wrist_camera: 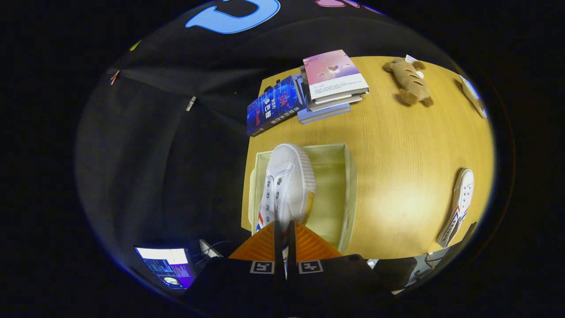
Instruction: Open the storage box then place both shoes into the box .Put the left shoe in first, then the right shoe, with the right side of both shoes facing outward in a uniform manner.
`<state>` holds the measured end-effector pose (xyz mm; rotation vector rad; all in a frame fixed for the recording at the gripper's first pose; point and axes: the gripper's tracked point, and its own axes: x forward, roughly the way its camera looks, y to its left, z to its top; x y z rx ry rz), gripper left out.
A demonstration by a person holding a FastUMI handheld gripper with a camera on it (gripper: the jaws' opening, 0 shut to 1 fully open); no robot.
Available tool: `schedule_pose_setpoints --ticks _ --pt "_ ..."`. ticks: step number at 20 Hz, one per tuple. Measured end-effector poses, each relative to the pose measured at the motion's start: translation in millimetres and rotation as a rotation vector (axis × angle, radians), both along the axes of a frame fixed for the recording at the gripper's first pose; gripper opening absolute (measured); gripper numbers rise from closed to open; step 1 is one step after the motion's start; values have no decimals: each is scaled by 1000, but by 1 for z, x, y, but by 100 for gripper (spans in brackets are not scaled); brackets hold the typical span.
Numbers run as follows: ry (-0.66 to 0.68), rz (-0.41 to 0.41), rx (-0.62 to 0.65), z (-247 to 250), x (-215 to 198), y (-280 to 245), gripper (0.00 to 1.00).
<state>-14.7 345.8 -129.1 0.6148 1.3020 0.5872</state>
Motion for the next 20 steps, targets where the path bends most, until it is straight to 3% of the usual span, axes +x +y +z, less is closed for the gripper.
schedule_pose_setpoints --ticks 4,8,15,17,20 --pt "18 3 69 15 15 44 5" --pt "-44 39 72 25 20 54 5" --pt "-110 26 91 24 13 -10 5" --pt "-124 16 83 19 7 -44 13" --pt "-148 -3 32 1 -4 -102 45"
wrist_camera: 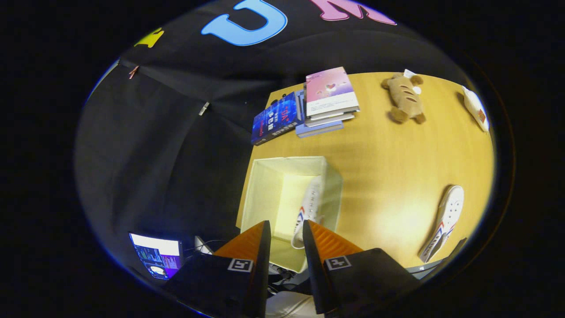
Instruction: Open the storage box then place both shoes into the box .Put the left shoe in first, then the right shoe, with the right side of both shoes facing outward in a uniform manner.
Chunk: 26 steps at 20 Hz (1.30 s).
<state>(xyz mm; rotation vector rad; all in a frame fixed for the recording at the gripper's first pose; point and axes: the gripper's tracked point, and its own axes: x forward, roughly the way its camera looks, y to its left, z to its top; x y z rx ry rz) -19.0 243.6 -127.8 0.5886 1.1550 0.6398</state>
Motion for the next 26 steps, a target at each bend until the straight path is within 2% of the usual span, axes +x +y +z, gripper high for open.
schedule_pose_setpoints --ticks 1,2,4,6,12,15,21,26 --pt "-1 -15 -10 -1 -7 -18 49" --pt "8 -33 -28 -12 -10 -36 64" --pt "34 -90 -47 -32 -14 -76 74" --pt "64 -147 -74 -54 -19 -117 79" --pt "139 -264 -252 -144 -40 -232 81" --pt "179 -274 -340 -189 -51 -271 80" --pt "275 -268 -393 -256 -58 -295 79" --pt "307 -218 -425 -295 -48 -292 74"
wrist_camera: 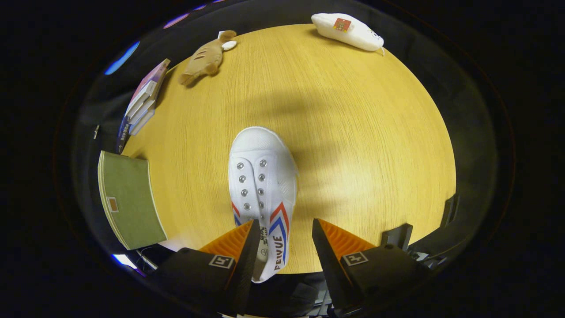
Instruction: Open the storage box then place both shoes into the box .Put the left shoe in first, then the right shoe, with the right side of both shoes facing outward in a uniform manner.
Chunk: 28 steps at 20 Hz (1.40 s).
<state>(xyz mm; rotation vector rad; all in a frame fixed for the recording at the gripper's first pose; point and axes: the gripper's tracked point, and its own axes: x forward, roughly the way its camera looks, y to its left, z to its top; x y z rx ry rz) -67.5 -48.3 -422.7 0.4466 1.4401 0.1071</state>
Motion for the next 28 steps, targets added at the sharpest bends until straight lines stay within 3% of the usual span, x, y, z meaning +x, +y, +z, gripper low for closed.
schedule_pose_setpoints --ticks 4,7,10,12,19,28 --pt "22 38 12 -13 6 13 65" --pt "38 79 -11 -11 6 11 48" --pt "59 53 5 -15 8 8 10" --pt "59 0 62 -10 7 7 5" --pt "13 -89 151 37 10 14 5" --pt "-115 -62 278 174 34 88 5"
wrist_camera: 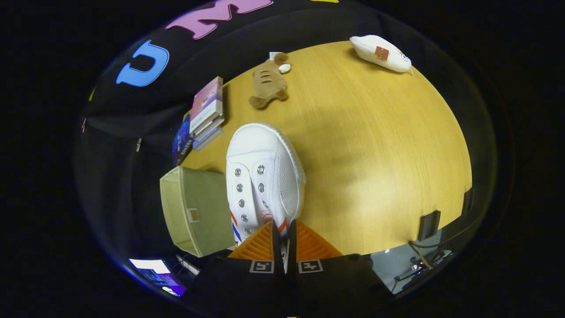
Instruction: Open the storage box then place both shoes into the box .Put the left shoe in first, then the right shoe, with the right side of both shoes facing outward in a uniform manner.
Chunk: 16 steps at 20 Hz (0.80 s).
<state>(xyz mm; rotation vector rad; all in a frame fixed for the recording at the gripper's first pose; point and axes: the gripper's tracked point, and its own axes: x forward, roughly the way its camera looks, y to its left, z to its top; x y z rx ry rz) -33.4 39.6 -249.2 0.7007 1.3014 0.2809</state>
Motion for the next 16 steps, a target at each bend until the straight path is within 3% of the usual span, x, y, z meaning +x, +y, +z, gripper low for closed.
schedule_pose_setpoints --ticks 6,16 --pt "-9 39 154 71 3 90 5" --pt "43 169 193 121 0 243 5"
